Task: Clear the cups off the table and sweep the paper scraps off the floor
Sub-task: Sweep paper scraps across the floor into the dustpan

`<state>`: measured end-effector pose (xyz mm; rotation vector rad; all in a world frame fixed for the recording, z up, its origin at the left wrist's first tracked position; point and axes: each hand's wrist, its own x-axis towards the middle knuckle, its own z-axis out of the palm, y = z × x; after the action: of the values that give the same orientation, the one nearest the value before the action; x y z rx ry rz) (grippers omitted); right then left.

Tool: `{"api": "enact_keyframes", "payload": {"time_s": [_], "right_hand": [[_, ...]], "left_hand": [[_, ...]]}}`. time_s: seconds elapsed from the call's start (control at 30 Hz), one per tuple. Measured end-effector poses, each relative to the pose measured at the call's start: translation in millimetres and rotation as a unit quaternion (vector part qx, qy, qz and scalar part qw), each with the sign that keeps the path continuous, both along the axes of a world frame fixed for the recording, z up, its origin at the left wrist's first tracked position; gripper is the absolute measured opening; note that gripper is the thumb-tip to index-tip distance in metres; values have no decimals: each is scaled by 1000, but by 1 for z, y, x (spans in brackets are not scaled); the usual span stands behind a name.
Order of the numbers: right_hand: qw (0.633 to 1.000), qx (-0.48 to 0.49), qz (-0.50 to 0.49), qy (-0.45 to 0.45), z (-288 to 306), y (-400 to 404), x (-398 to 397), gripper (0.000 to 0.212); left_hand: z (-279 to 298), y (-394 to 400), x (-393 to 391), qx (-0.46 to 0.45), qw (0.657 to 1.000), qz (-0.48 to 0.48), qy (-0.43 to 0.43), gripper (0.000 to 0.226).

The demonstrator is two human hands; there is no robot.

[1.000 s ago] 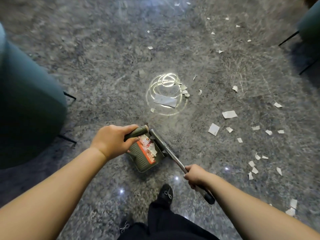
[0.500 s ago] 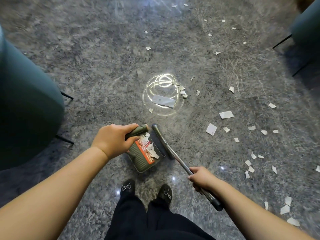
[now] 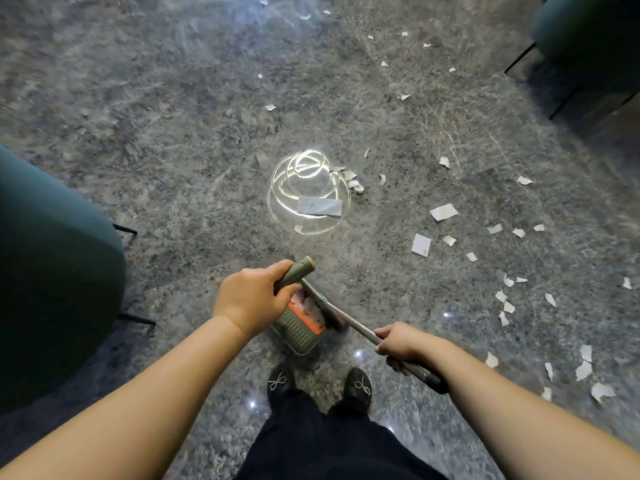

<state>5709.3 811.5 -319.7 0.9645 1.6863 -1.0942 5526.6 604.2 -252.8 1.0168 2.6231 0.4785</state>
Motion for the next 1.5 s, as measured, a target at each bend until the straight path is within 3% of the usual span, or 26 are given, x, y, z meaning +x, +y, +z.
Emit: {"api": "enact_keyframes", "payload": {"time_s": [0.17,0.33,0.57,0.77,0.97,1.33,1.5], "right_hand": [[994,8,-110,25,23,-14,35,35],[974,9,-217,57,46,-23,62,41],[950,-5,-301,81,48,-26,42,43],[947,-6,-303,104,49,-25,-5,39],[937,-21,-324,132,44,-9,-63,51],[968,-57,-199,140,12,69,-208,45],[969,-68,-198,129,-7,89,-273,46]], "left_hand": [[4,-12,-4,36,999,15,-16,35],[16,-18,-21,26,999,41,-18,35],[27,-31,-54,37,997,63,-11,33],[42,-39,-86,66,994,82,11,36],[47,-40,-124,80,991,98,50,38],[44,-21,-202,33,972,209,98,41],[47,-8,-228,37,966,221,128,40]]}}
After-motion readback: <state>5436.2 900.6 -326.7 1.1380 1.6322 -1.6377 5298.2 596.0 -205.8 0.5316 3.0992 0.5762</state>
